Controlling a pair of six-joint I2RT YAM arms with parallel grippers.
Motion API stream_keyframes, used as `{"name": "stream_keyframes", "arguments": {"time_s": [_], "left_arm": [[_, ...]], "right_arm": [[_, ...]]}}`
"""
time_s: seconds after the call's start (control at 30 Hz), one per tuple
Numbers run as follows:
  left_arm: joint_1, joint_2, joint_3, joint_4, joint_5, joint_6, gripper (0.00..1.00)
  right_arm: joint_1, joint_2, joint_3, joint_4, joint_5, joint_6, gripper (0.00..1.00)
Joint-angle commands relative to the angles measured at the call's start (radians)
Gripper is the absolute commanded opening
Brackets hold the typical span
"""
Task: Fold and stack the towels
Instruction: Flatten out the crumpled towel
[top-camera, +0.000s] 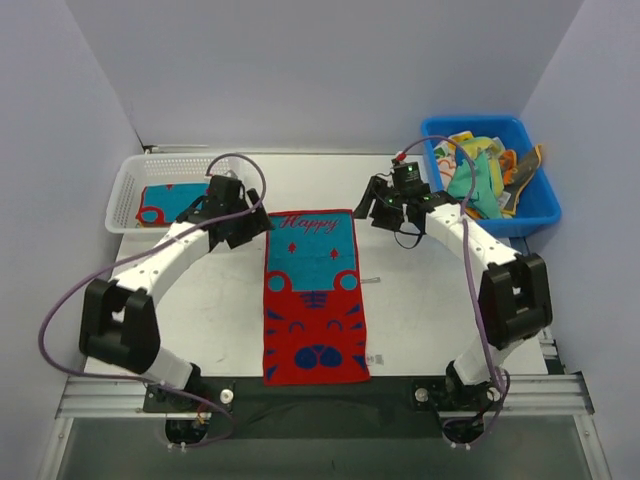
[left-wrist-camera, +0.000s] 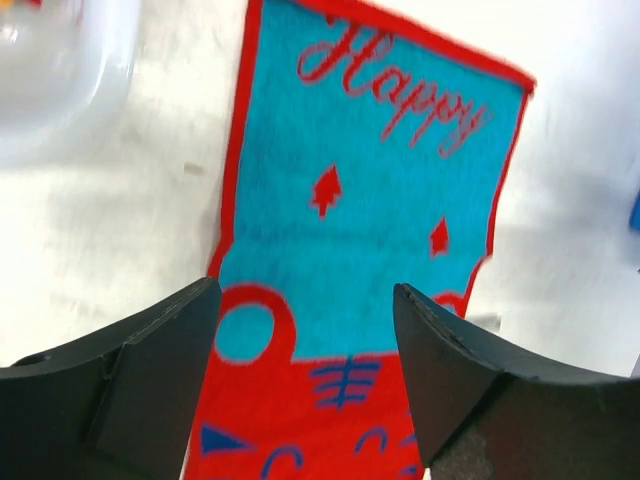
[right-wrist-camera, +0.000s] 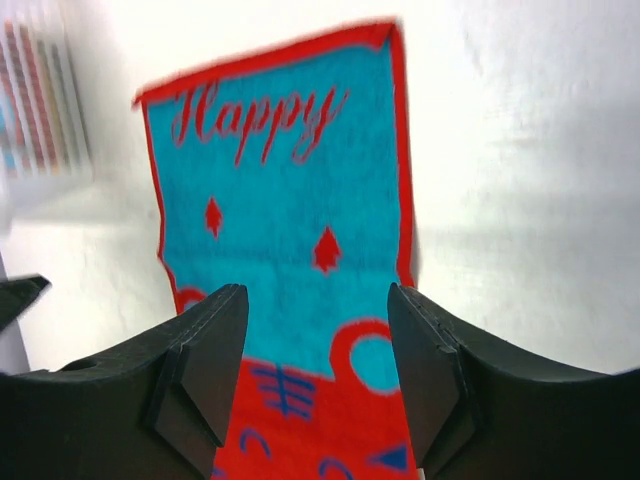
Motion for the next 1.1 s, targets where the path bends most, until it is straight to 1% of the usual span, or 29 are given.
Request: {"name": "stream_keyframes", "arguments": {"time_s": [0.0, 0.07, 0.1, 0.2, 0.37, 0.5, 0.77, 0.9, 1.07], "left_arm": [[0.021, 0.162, 0.105, 0.158, -0.014, -0.061, 0.80], [0.027, 0.234, 0.181, 0.176, -0.014, -0.075, 0.77], [0.029, 0.305, 0.207, 0.180, -0.043, -0.087, 0.76], [0.035, 0.415, 0.292, 0.180, -0.069, -0.110, 0.74], [0.047, 0.535, 0.378, 0.191, -0.107, -0.138, 0.73], [0.061, 0.624, 0.436, 0.191, -0.106, -0.155, 0.71], [0.067, 0.684, 0.478, 0.194, -0.095, -0.173, 0.62], [0.065, 0.680, 0.456, 0.183, -0.081, -0.178, 0.62], [0.058, 0.618, 0.398, 0.186, -0.140, -0.179, 0.66]], "right_arm": [[-0.022, 0.106, 0.051, 0.189, 0.054, 0.162, 0.58], [-0.037, 0.183, 0.074, 0.274, 0.054, 0.210, 0.57], [-0.042, 0.209, 0.091, 0.288, 0.056, 0.247, 0.57], [-0.051, 0.306, 0.151, 0.321, 0.060, 0.287, 0.57], [-0.057, 0.436, 0.220, 0.376, 0.056, 0.356, 0.56], [-0.059, 0.498, 0.264, 0.390, 0.048, 0.387, 0.56], [-0.056, 0.542, 0.275, 0.402, 0.036, 0.416, 0.56], [-0.054, 0.538, 0.251, 0.411, 0.042, 0.424, 0.56], [-0.051, 0.538, 0.241, 0.424, 0.041, 0.443, 0.56]]}}
